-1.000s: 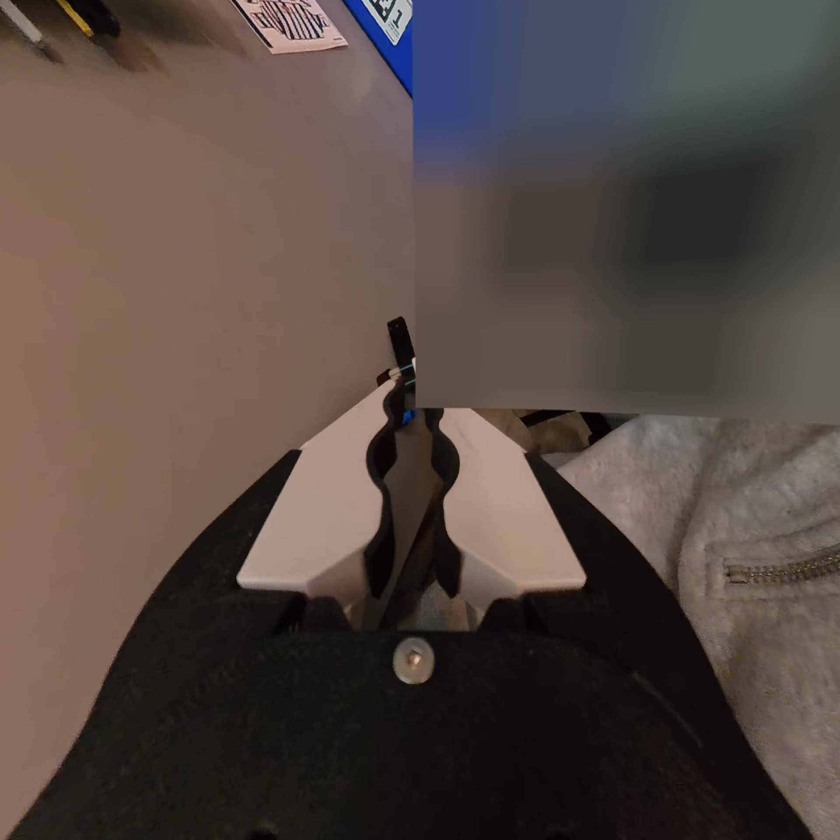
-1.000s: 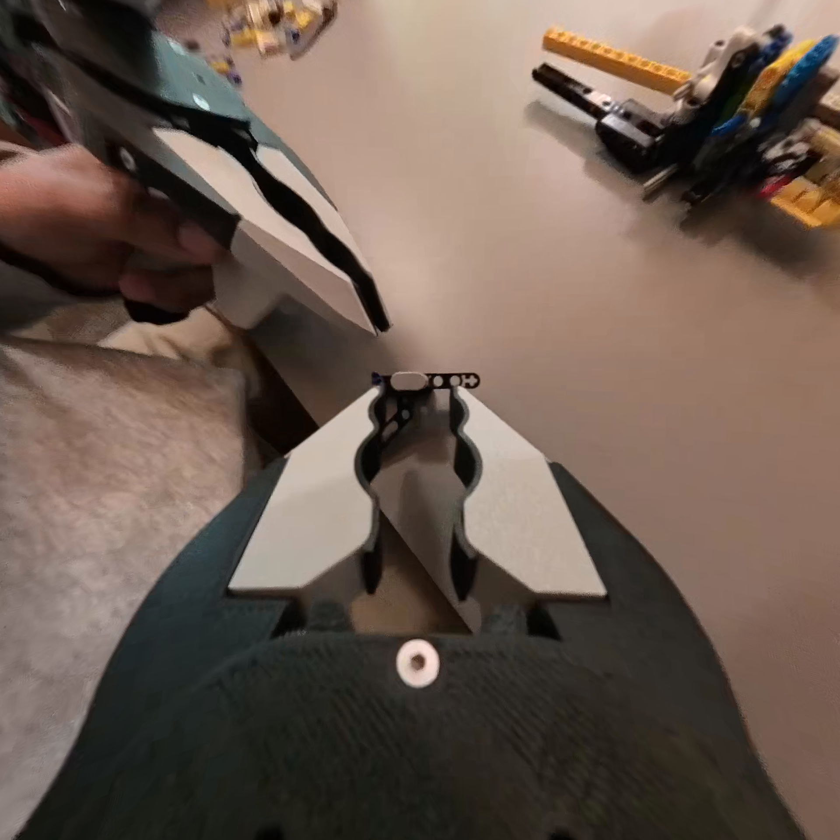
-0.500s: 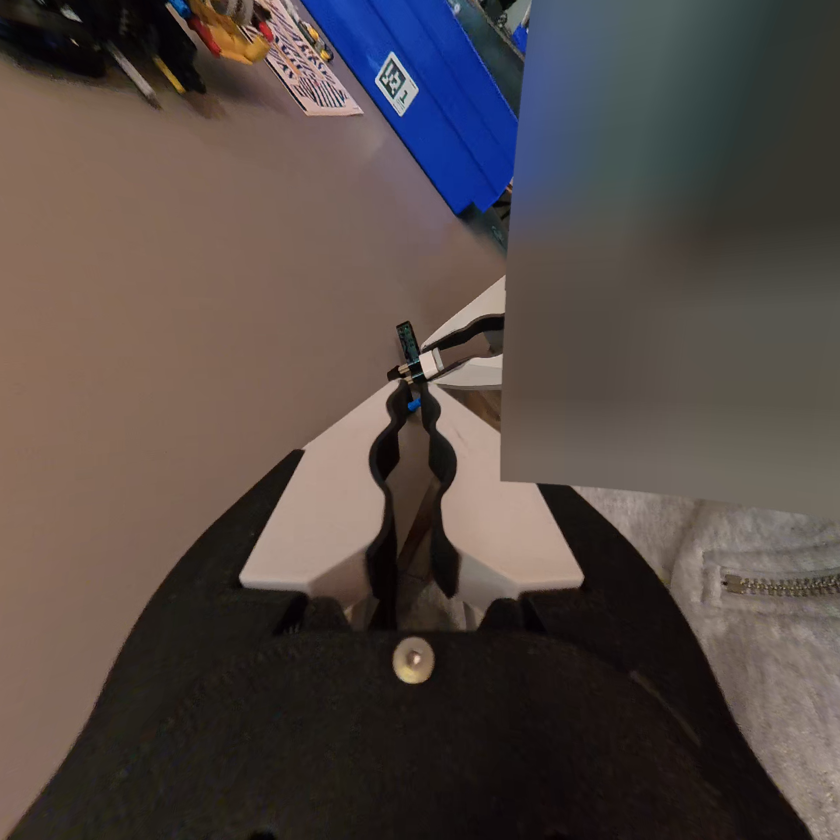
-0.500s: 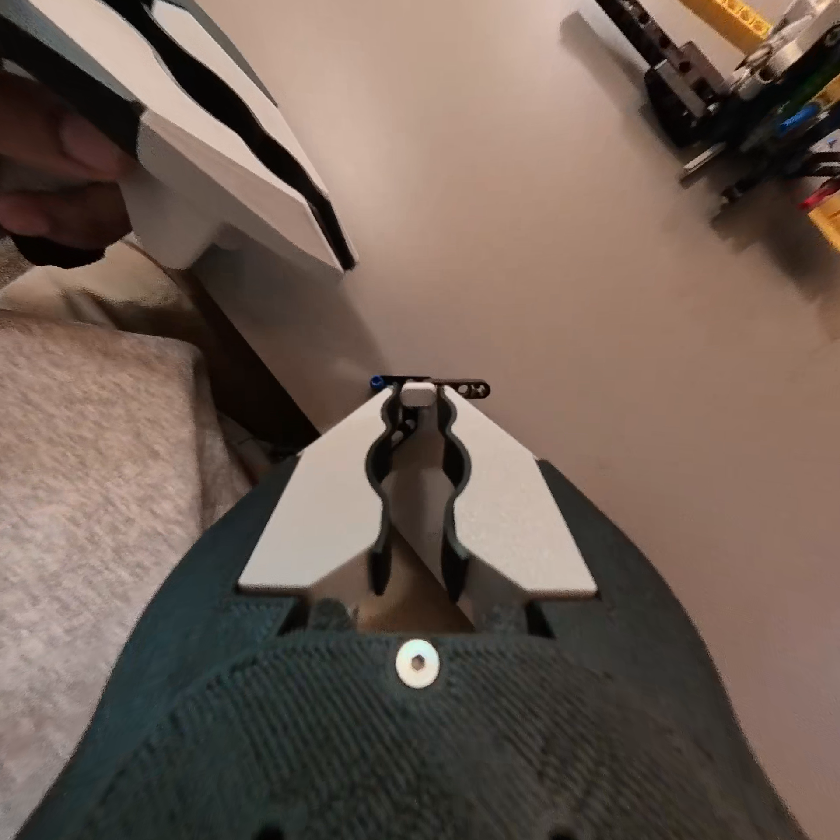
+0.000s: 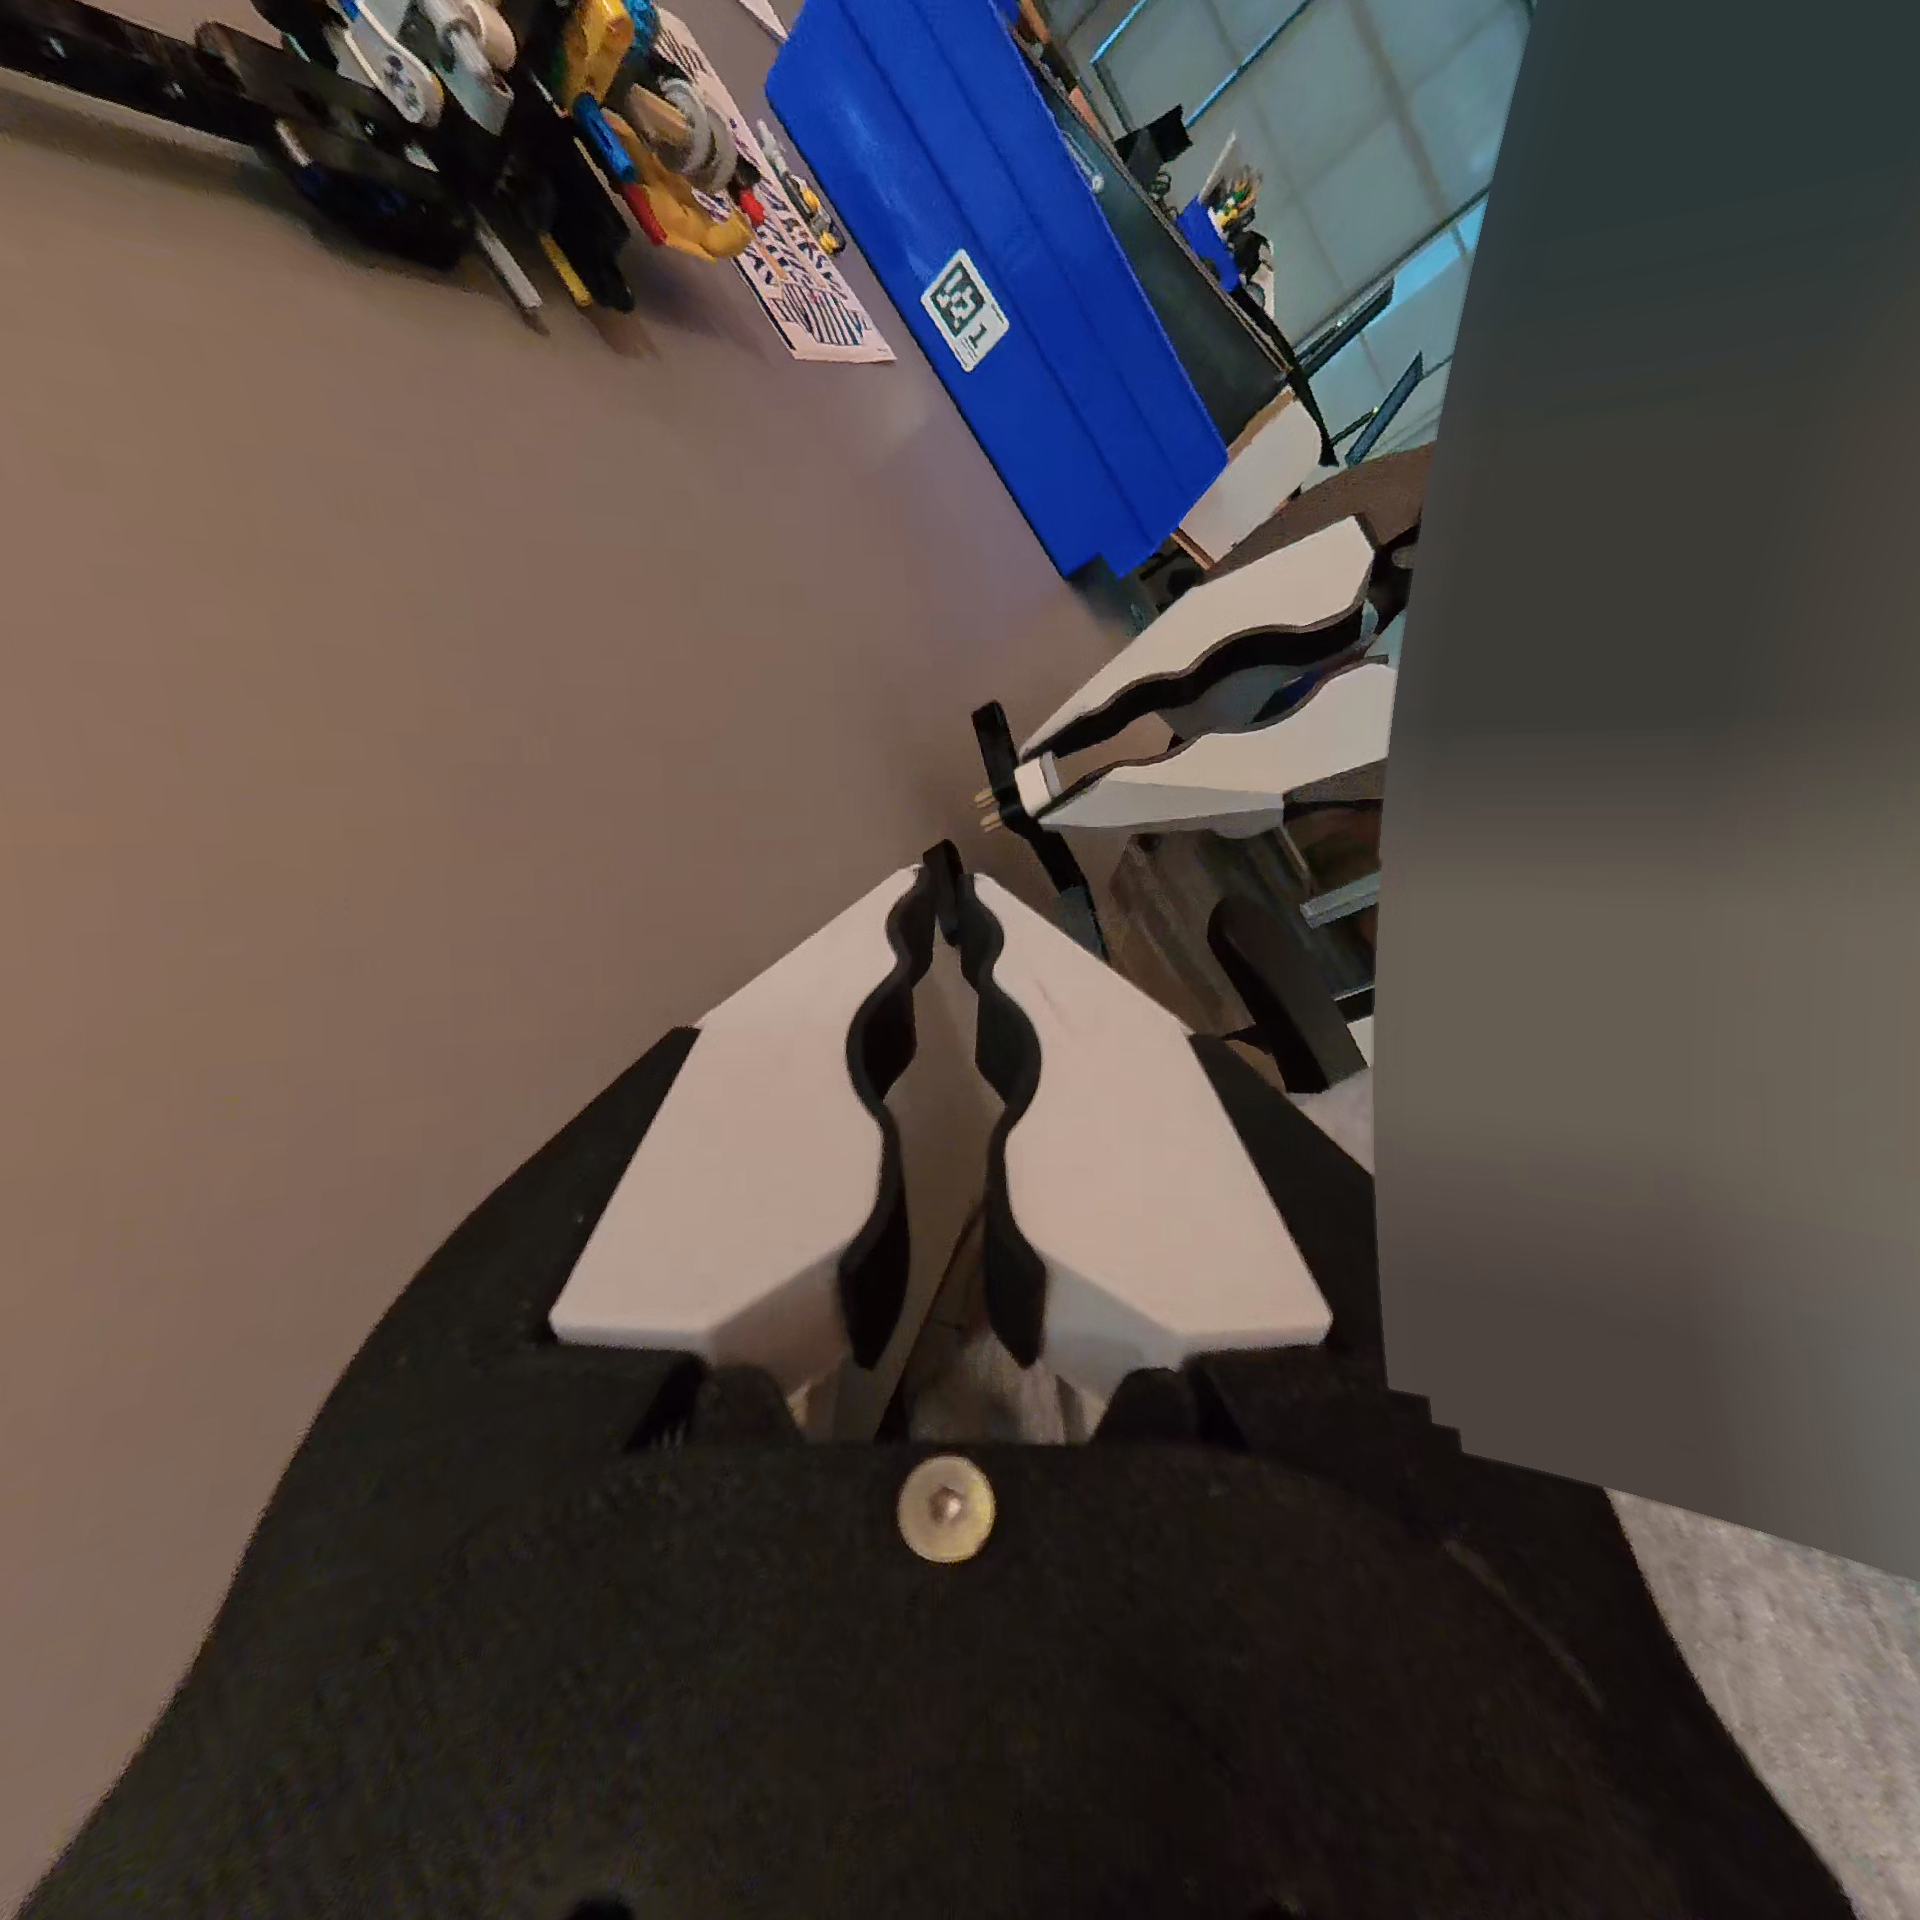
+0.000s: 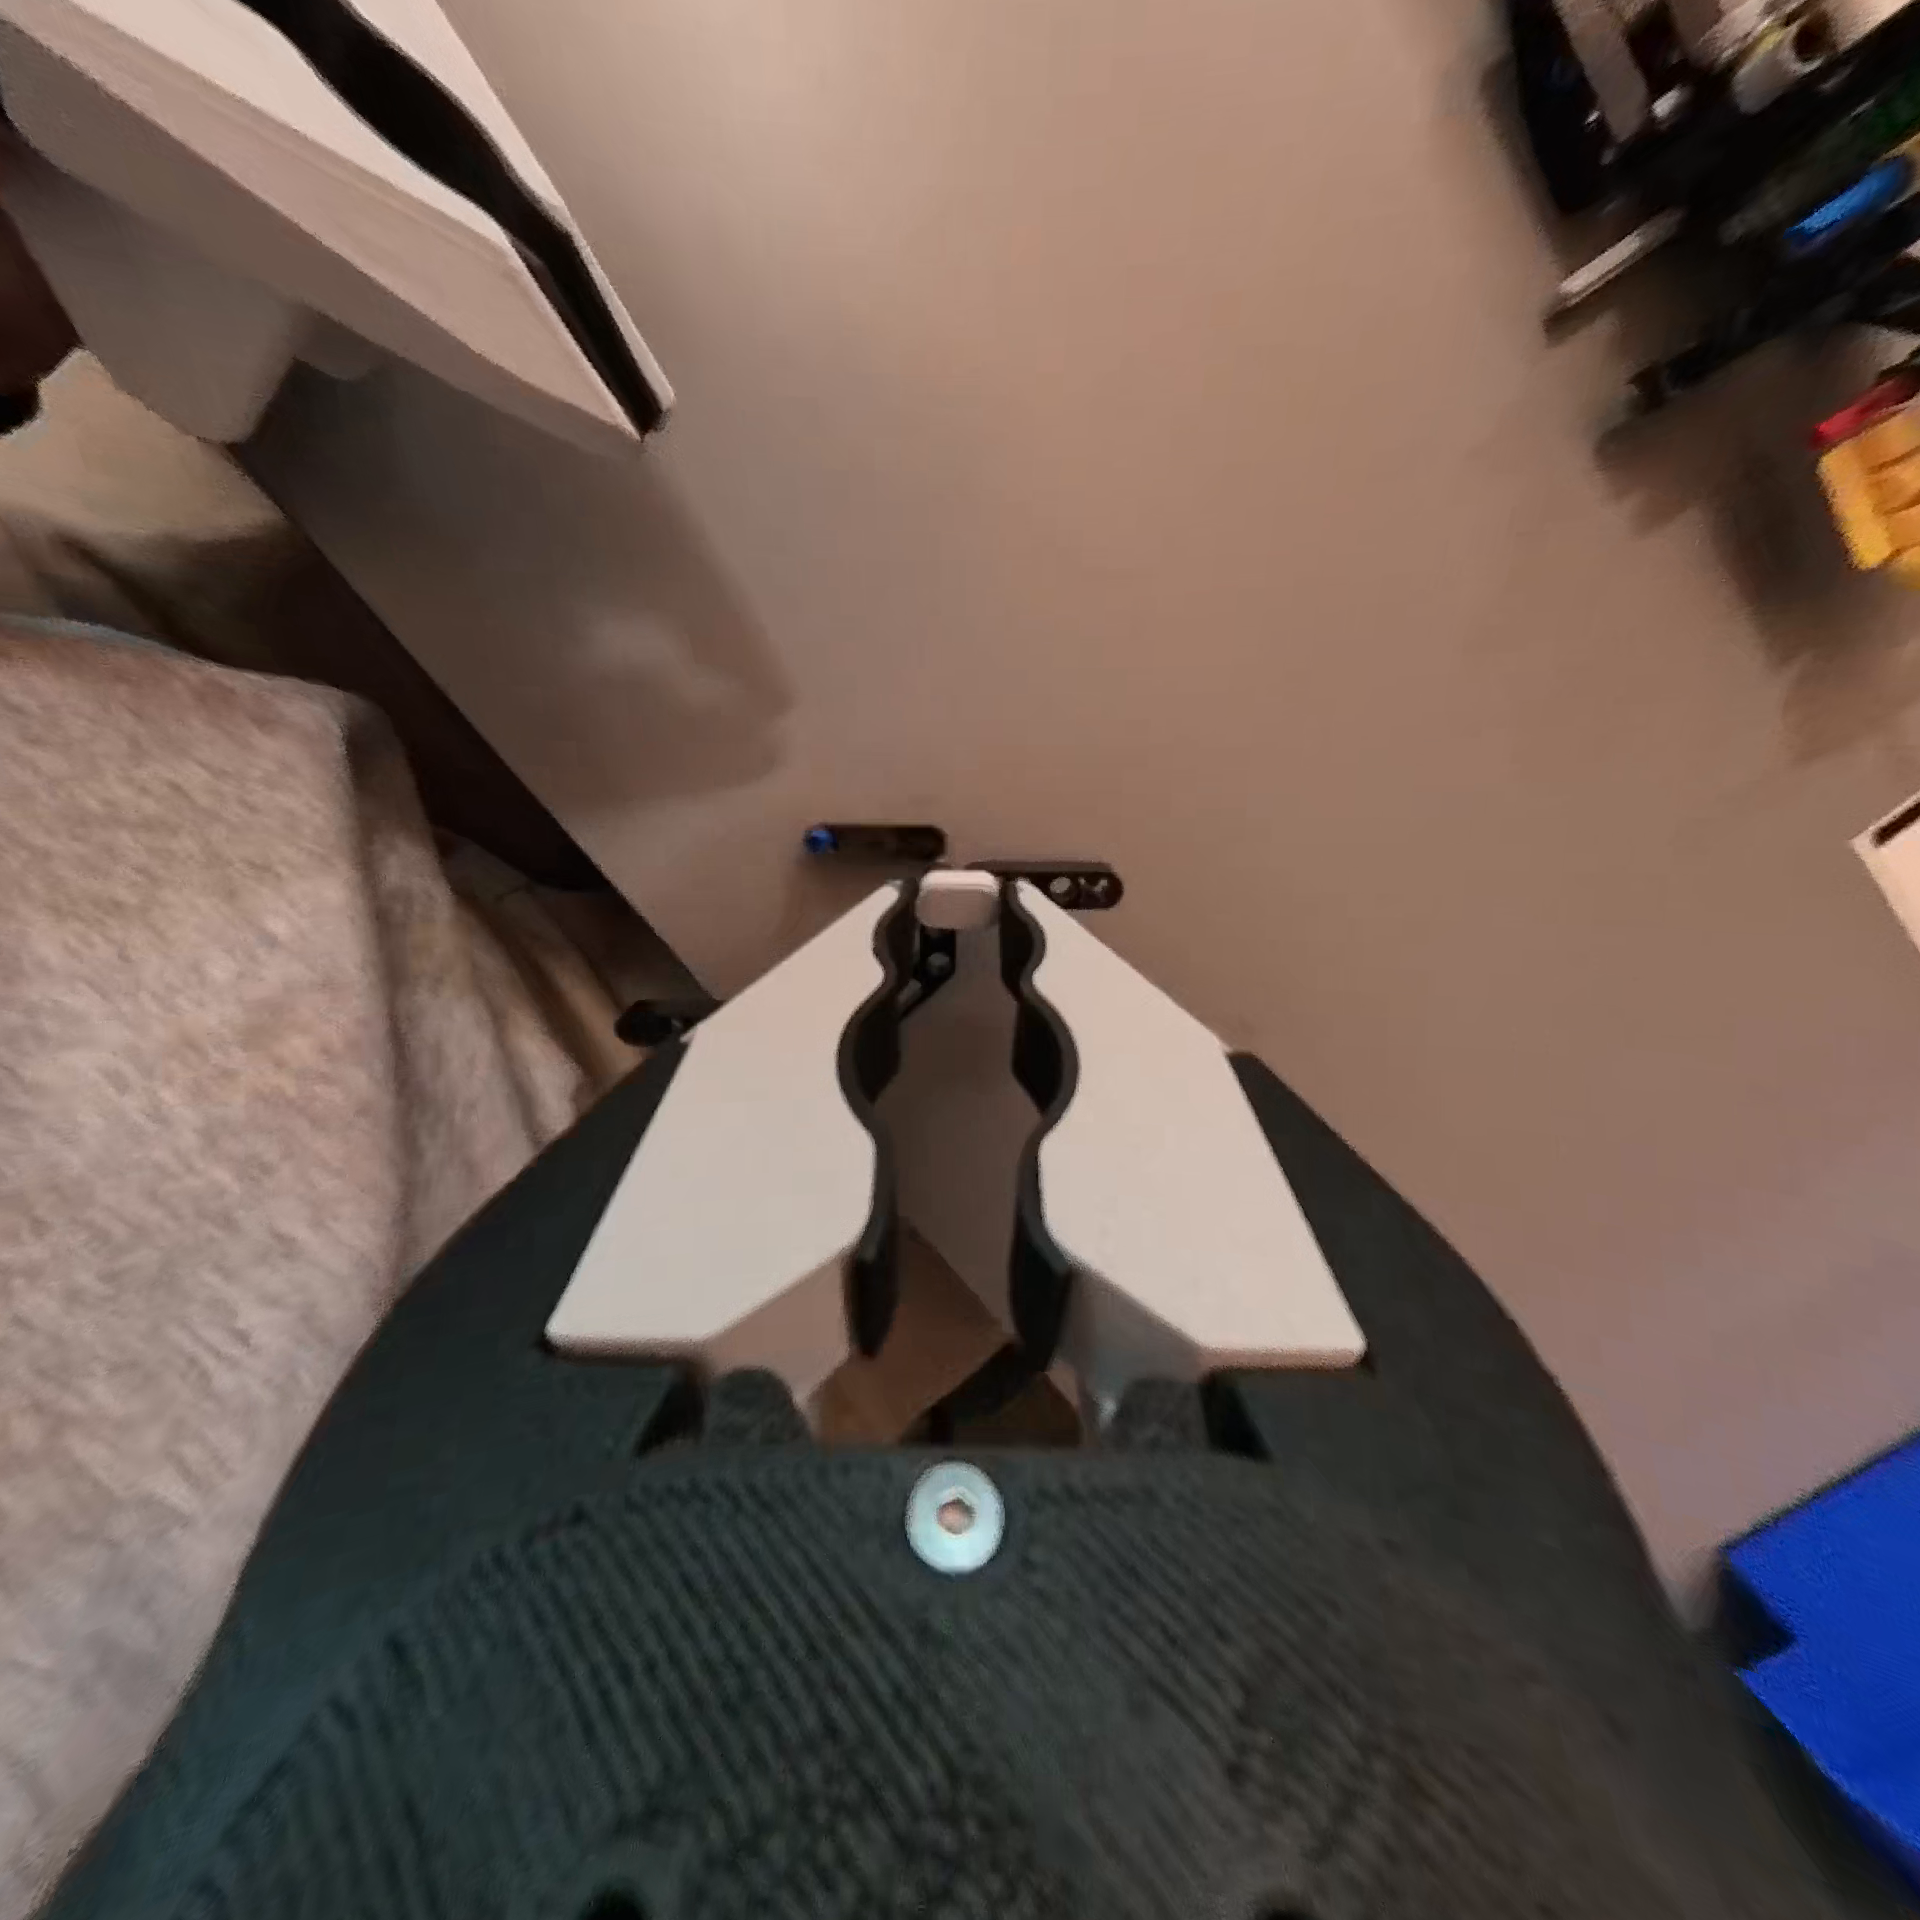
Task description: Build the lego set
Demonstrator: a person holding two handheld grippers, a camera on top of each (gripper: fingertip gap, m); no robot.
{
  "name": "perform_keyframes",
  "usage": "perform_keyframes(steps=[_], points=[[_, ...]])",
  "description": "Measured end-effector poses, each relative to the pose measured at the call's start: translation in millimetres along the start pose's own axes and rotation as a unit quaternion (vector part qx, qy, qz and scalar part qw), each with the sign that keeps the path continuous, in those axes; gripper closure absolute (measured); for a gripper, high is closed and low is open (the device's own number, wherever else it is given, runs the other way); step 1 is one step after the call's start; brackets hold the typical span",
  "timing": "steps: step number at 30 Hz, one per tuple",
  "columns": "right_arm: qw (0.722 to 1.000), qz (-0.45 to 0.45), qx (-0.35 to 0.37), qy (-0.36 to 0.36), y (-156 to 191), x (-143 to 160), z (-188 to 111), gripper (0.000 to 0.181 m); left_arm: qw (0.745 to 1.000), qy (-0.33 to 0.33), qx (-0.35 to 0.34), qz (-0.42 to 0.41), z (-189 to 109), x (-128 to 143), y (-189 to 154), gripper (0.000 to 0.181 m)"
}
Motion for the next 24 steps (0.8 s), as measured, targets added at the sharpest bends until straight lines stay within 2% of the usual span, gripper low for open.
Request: perform_keyframes(steps=[1,3,7,14,24], points=[[1.0,0.01,-0.014,0.004,3,-2,1,0.167,1.0,-0.001,0.001,-0.004,-1,0,1,0.178],[1.0,0.021,-0.017,0.013,8,-6,3,0.167,1.0,-0.003,0.005,-0.013,-2,0,4,0.178],[0.999,0.018,0.02,0.042,13,-7,8,0.167,1.0,-0.008,0.018,-0.024,-6,-1,7,0.178],[0.998,0.024,0.028,0.058,17,-18,7,0.167,0.999,-0.01,0.03,-0.03,-13,-1,8,0.177],[0.996,0.026,0.029,0.074,18,-18,9,0.167,0.999,-0.008,0.034,-0.038,-13,-1,11,0.176]])
Point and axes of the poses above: each gripper's, where its closed fingertips meet, z out along the fingers, x out of its underside, y = z × x across the jaws, the point moved 9 cm from there along -z, back along the fingers, and after that the axes turned 14 degrees about y, right-handed, at the moved point
